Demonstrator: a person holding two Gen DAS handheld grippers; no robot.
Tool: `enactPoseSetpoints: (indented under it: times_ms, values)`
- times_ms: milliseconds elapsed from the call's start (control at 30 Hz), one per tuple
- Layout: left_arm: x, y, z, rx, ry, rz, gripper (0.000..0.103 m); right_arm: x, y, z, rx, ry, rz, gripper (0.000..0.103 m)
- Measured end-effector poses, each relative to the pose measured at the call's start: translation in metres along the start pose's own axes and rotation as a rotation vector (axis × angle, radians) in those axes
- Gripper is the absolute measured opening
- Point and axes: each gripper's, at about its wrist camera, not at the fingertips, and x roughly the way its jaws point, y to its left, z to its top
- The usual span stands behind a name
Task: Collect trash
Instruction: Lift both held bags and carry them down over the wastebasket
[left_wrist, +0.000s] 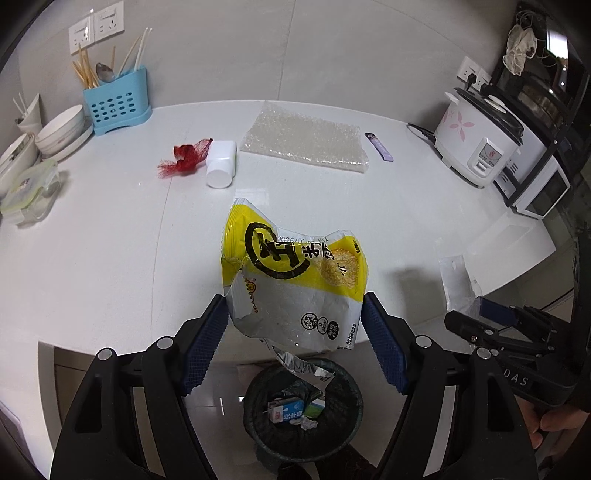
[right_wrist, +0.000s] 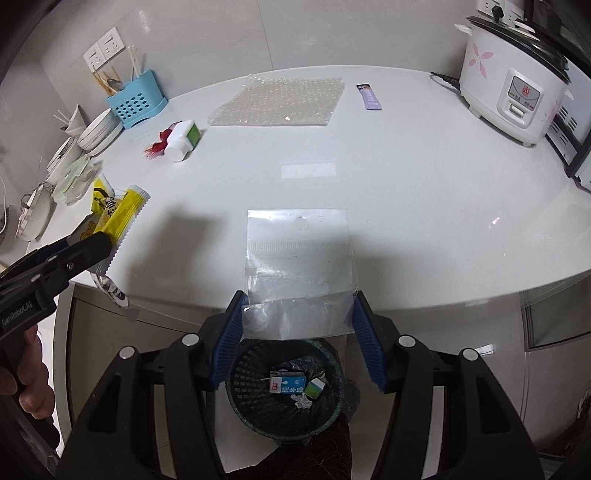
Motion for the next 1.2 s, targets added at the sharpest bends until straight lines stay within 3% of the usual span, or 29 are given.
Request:
enactPoseSetpoints:
  times_ms: [667,1200]
  values:
    - [0.016,0.003,-0.099,-0.02,0.077,-0.004,0.072,0.022,0.011,-0.09,-0.02,0.047,-0.016,0.055]
    - [0.089,0.009,-0.186,-0.048,0.23,-0.002,0.072,0.074,0.004,-0.153,0.006,0.177,-0.041,0.055]
